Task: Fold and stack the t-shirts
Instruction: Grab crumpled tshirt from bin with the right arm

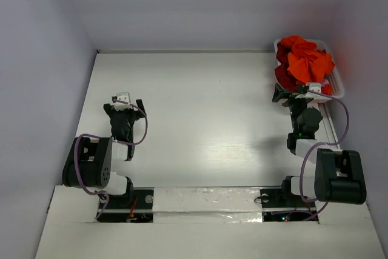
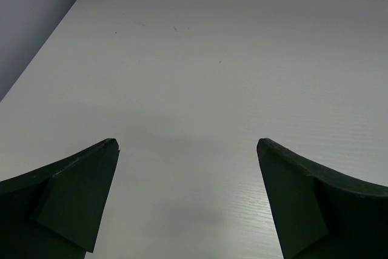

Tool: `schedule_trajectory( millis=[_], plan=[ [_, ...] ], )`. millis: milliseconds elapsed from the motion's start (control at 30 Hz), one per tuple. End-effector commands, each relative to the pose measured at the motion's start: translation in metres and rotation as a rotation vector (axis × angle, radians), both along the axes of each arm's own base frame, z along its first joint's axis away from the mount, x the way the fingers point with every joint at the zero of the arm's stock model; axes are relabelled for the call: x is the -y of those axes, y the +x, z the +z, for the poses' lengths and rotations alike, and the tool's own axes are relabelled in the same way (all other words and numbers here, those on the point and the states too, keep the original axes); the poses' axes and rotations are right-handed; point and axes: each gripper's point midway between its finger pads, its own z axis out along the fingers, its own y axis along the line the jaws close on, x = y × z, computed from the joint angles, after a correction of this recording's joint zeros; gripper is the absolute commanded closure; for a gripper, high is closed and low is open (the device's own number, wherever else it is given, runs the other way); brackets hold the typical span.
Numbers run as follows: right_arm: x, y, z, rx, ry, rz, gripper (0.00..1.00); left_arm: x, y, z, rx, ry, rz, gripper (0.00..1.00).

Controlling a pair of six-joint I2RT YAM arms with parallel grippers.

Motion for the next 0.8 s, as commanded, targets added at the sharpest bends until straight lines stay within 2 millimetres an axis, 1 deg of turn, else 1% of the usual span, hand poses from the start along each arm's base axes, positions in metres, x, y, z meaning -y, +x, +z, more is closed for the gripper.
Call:
schedule_trajectory(
  millis=[0,333,400,433,467,500,533,567,600,633,667,700,733,767],
  plan=[
    [0.001,-0.002,0.025,0.092,-0.031,-0.005,0.00,0.000,0.011,0.060,0.231,-0.020,0.002,0.01],
    [0.002,0.000,0.025,0.086,-0.028,-0.011,0.00,0.000,0.011,0.060,0.231,-0.020,0.002,0.01],
    [0.005,0.000,0.024,0.083,0.000,-0.042,0.00,-0.001,0.011,0.061,0.231,-0.020,0.005,0.01],
    [0.020,-0.007,0.038,0.126,0.055,-0.122,0.00,-0.006,0.010,0.062,0.237,-0.022,0.035,0.01],
    [0.043,-0.012,0.020,0.029,0.121,-0.274,0.00,-0.003,0.011,0.067,0.243,-0.030,0.060,0.01],
    [0.060,-0.009,0.032,-0.047,0.198,-0.377,0.00,-0.007,0.020,0.078,0.198,-0.040,0.163,0.01],
    [0.061,-0.003,0.070,0.030,0.206,-0.371,0.00,-0.015,0.030,0.089,0.162,-0.032,0.221,0.01],
    [0.064,0.005,0.062,-0.075,0.141,-0.391,0.00,-0.005,0.042,0.097,0.112,-0.027,0.221,0.01],
    [0.067,0.007,0.078,-0.075,0.128,-0.407,0.00,-0.006,0.049,0.077,-0.057,0.012,0.238,0.01],
    [0.067,0.009,0.117,0.005,0.211,-0.404,0.00,0.006,0.079,0.135,0.027,-0.096,0.218,0.01],
    [0.068,0.009,0.116,-0.040,0.249,-0.413,0.00,0.015,0.089,0.144,-0.014,-0.133,0.189,0.01],
    [0.063,0.013,0.122,-0.056,0.271,-0.386,0.00,0.030,0.091,0.116,-0.199,-0.132,0.147,0.01],
    [0.057,0.018,0.159,-0.013,0.318,-0.347,0.00,0.053,0.112,0.170,-0.140,-0.192,0.059,0.01],
    [0.052,0.023,0.164,-0.044,0.343,-0.324,0.00,0.055,0.116,0.176,-0.156,-0.201,0.085,0.01]
  ],
)
